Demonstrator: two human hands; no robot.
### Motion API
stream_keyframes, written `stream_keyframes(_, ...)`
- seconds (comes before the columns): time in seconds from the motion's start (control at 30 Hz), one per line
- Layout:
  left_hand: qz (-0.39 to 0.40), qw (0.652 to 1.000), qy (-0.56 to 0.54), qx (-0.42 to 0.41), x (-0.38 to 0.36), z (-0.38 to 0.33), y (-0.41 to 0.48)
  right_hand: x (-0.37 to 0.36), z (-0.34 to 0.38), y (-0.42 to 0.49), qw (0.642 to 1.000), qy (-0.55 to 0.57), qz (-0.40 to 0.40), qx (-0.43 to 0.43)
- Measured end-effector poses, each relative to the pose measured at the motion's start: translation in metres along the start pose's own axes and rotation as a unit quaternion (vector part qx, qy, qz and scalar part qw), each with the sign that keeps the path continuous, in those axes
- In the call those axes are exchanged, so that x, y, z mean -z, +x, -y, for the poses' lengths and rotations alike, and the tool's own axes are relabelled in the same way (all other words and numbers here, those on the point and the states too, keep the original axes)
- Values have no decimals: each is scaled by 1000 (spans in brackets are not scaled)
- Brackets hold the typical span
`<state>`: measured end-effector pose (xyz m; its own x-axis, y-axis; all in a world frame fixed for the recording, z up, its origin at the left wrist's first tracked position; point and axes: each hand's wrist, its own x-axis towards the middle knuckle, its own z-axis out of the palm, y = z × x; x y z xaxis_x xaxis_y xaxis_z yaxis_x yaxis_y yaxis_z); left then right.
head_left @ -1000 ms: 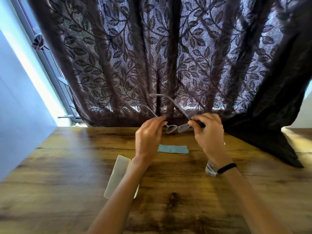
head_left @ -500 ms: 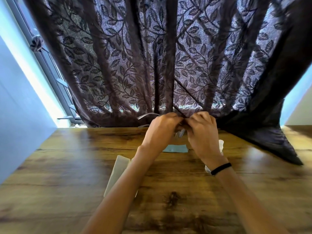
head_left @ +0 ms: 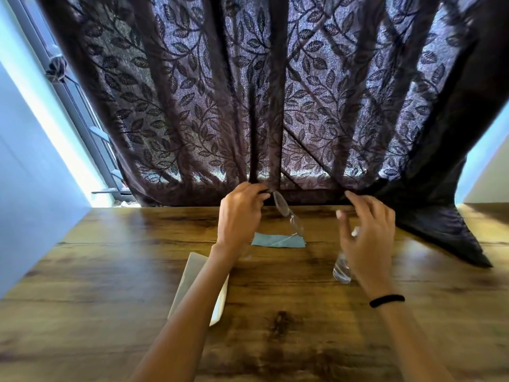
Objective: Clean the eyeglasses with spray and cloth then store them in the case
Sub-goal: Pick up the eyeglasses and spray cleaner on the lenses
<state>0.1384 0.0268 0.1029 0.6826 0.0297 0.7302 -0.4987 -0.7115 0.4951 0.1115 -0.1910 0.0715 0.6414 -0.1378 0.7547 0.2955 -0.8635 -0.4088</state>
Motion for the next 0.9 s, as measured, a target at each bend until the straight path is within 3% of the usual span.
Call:
stream_keyframes(0.13,1,996,-13,88,-5,13,-6,-7,-18,-28,991,45,98,-76)
stream_keyframes(0.43,37,964,-154,214,-7,20,-17,-21,-17,-38,979,125,158,-39)
stream_keyframes(0.6,26,929,-253,270,-3,18,-17,-16,7,-21,976,180,120,-13)
stream_keyframes(0.9,29,899,-360,246,-1,13,-16,1,49,3,966,243,64,54)
